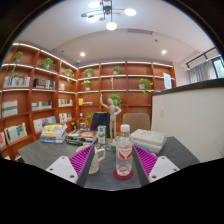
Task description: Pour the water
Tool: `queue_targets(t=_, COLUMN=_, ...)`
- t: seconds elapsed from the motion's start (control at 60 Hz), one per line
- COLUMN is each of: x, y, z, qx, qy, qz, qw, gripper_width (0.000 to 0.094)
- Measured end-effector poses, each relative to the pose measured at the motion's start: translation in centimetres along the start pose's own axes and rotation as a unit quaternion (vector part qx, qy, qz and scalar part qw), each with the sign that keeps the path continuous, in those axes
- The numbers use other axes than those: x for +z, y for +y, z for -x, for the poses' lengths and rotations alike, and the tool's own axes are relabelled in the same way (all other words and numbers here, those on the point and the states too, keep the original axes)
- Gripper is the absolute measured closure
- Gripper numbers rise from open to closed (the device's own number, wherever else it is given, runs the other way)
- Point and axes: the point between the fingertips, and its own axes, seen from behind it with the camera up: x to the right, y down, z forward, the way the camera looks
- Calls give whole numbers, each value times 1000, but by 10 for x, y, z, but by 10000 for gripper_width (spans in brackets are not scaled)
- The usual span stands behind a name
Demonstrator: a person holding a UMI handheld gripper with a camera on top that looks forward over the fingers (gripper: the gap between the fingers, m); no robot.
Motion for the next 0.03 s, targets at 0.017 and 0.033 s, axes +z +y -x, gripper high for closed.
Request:
queue_targets(t=0.017, x=0, y=0, z=1, qx=1, qy=0, qz=0, qw=1000, gripper_width=153)
queue_targets(t=0.033, x=1, y=1, z=1, qx=2, qy=0, qz=1, qw=1000, gripper_width=153)
